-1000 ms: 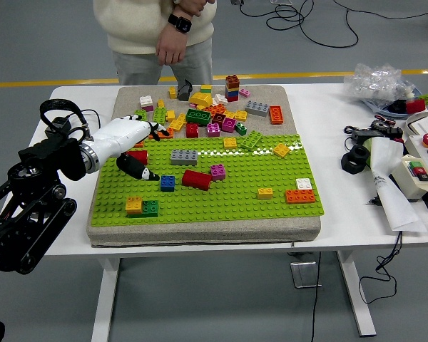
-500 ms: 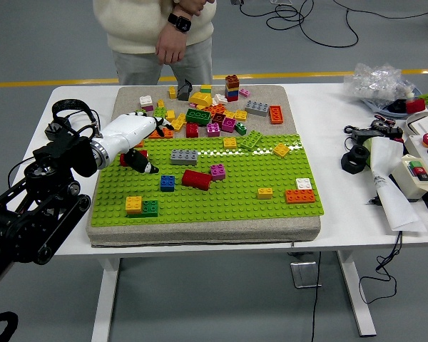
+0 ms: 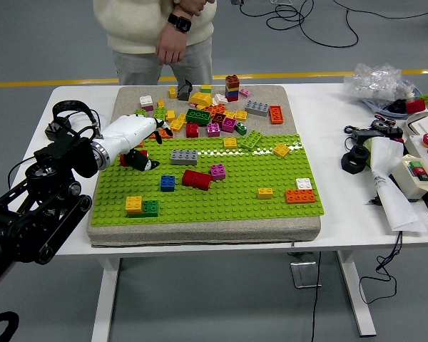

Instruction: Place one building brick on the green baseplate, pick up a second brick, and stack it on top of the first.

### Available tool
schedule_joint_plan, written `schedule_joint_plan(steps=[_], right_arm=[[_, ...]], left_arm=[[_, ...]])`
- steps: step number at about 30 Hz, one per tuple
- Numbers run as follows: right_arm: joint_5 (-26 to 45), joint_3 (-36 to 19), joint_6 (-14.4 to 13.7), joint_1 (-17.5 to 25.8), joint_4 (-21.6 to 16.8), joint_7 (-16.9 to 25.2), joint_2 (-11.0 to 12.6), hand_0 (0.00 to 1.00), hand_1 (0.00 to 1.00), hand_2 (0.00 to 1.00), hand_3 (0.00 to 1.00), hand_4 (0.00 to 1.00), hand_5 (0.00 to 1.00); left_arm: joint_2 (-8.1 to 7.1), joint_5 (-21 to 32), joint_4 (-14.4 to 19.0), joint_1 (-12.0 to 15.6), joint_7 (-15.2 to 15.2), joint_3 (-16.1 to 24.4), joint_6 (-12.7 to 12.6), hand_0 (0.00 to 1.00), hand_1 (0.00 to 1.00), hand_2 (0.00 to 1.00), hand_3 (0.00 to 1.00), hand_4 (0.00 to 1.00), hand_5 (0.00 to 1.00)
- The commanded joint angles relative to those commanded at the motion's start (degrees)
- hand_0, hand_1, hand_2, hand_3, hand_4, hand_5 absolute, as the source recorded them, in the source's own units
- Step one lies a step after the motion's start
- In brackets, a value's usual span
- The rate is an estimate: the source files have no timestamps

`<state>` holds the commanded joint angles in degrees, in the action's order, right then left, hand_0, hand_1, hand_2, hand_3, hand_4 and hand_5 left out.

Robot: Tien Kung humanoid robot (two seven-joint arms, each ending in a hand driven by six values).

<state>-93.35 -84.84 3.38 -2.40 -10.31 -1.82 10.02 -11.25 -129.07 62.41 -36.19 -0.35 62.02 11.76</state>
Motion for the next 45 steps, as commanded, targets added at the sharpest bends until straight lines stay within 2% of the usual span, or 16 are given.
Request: schedule_joint_plan(steps=[1,2,7,8,19,43,44,45], right_arm=[[0.0,0.0,0.0,0.0,0.0,0.0,0.0,0.765,0.703,0.737,0.745,0.998,0.624],[0.0,0.0,0.0,0.0,0.0,0.0,0.0,0.765,0.702,0.736,0.745,0.998,0.625],[-0.1,-0.1,0.0,0.1,0.0,0.0,0.0,0.765,0.702,0.736,0.745,0.998,0.625],[-0.1,-0.1,0.0,0.1,0.0,0.0,0.0,0.765,0.702,0.736,0.745,0.998,0.624],[-0.4,-0.1,0.1,0.1,0.0,0.0,0.0,0.765,0.703,0.736,0.745,0.998,0.626],[-0.2,0.1,0.1,-0.3,0.0,0.0,0.3,0.765,0.703,0.737,0.747,0.998,0.629],[-0.2,0.1,0.1,-0.3,0.0,0.0,0.3,0.765,0.704,0.737,0.747,0.998,0.629],[-0.2,0.1,0.0,-0.3,0.0,0.0,0.3,0.765,0.704,0.737,0.747,0.998,0.629]], left_arm=[[-0.03,0.0,0.0,0.1,-0.1,0.0,0.2,0.869,0.732,0.590,0.687,0.800,0.002],[-0.04,0.0,0.1,0.1,-0.1,0.0,0.4,0.873,0.737,0.605,0.715,0.863,0.002],[-0.11,-0.5,0.2,0.2,-0.5,0.1,2.8,0.873,0.737,0.605,0.715,0.863,0.002],[-0.07,-0.7,0.2,0.2,-0.5,0.1,3.1,0.917,0.780,0.760,0.831,0.998,0.179],[1.12,-0.9,-2.1,-0.4,-0.1,-0.3,4.6,0.935,0.793,0.768,0.839,0.998,0.206],[4.29,-0.9,-12.3,-1.9,-0.2,-2.7,0.1,0.906,0.764,0.713,0.788,0.998,0.206],[4.34,-0.9,-12.5,-2.0,-0.2,-2.8,0.0,0.900,0.756,0.664,0.775,0.998,0.187],[4.47,-0.9,-12.9,-2.1,-0.2,-3.0,-0.5,0.900,0.756,0.664,0.775,0.998,0.187]])
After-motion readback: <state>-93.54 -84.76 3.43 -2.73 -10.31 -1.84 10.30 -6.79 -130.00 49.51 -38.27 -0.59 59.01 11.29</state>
